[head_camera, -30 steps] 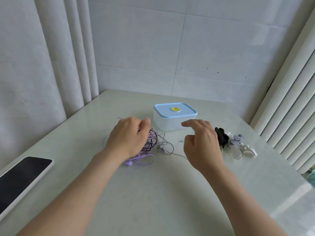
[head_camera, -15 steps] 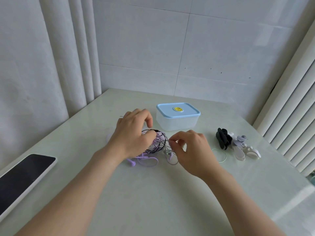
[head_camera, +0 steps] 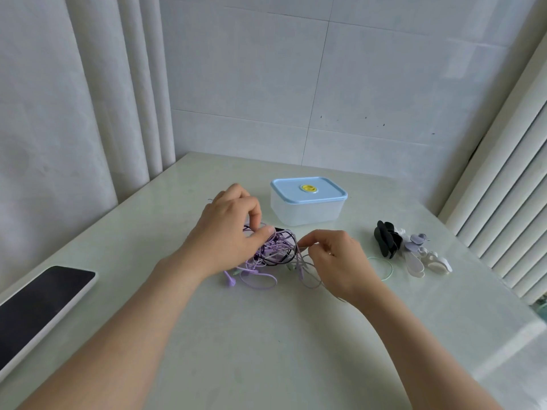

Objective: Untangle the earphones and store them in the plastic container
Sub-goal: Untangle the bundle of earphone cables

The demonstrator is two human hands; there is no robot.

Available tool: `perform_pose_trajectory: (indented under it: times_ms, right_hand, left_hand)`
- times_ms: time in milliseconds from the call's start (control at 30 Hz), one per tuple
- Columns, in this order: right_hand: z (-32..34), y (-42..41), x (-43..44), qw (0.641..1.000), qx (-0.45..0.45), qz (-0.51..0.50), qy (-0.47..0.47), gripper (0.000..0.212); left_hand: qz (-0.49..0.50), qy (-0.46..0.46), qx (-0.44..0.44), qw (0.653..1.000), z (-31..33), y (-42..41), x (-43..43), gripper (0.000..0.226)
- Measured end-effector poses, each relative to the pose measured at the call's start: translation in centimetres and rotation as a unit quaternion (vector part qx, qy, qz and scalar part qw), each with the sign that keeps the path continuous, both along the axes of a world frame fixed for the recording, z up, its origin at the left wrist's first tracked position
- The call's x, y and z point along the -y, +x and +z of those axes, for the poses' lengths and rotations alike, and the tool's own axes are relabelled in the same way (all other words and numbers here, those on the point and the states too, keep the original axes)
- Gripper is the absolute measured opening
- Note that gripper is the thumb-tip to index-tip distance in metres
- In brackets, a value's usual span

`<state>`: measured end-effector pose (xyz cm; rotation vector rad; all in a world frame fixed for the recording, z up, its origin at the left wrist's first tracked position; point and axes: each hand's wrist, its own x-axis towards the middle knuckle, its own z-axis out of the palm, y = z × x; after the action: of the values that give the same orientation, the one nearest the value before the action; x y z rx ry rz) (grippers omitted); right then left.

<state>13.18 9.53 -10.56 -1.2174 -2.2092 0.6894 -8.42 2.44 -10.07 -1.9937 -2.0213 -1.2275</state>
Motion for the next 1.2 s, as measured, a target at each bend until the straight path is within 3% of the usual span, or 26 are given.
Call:
perform_pose_trajectory:
  times_ms: [200,333,400,500,700,867,967,1067,1200]
  right_hand:
    - [0.2,0.0,0.0,1.000,-0.009,-0.017,-0.009,0.035]
    - [-0.1,-0.2,0.2,0.998,-0.018,0.033,-0.049,0.020]
    - [-0.4,-0.2,0.3,0.997,-0.025,0.033,-0.064,0.029]
    - [-0.2,0.0,0.7,0.999,0.011,0.021,-0.025,0.047]
    - [-0.4,-0.4,0.1,0.993,-0.008,-0.076,0.089,0.020]
    - [-0.7,-0.1,-0.4,0.991,0.004,-0.098,0.092,0.020]
    - [-1.0,-0.2,-0.6,0.991,0.013,-0.105,0.080,0.026]
    - [-1.1,-0.1,-0.8,0.991,0.015,-0.115,0.073,0.028]
    - [-1.0,-0.1,-0.8,0.989,0.017,-0.130,0.061,0.033]
  left_hand:
    - [0.087,0.034,-0.025,0.995,0.2,-0.2,-0.1,0.041]
    - [0.136,-0.058,-0.052,0.988,0.4,-0.3,-0.2,0.057]
    - [0.118,-0.098,-0.056,0.987,0.6,-0.2,-0.1,0.061]
    - [0.078,-0.139,-0.031,0.987,0.9,0.3,0.2,0.056]
    - [0.043,-0.129,0.002,0.991,0.8,0.3,0.2,0.049]
    - [0.063,-0.043,0.006,0.997,0.7,0.3,0.5,0.009]
    - [0.046,-0.057,-0.059,0.996,0.6,0.2,0.7,0.037]
    - [0.021,-0.094,-0.123,0.988,0.3,0.2,0.7,0.044]
    - [-0.003,-0.114,-0.093,0.989,0.3,0.3,0.9,0.054]
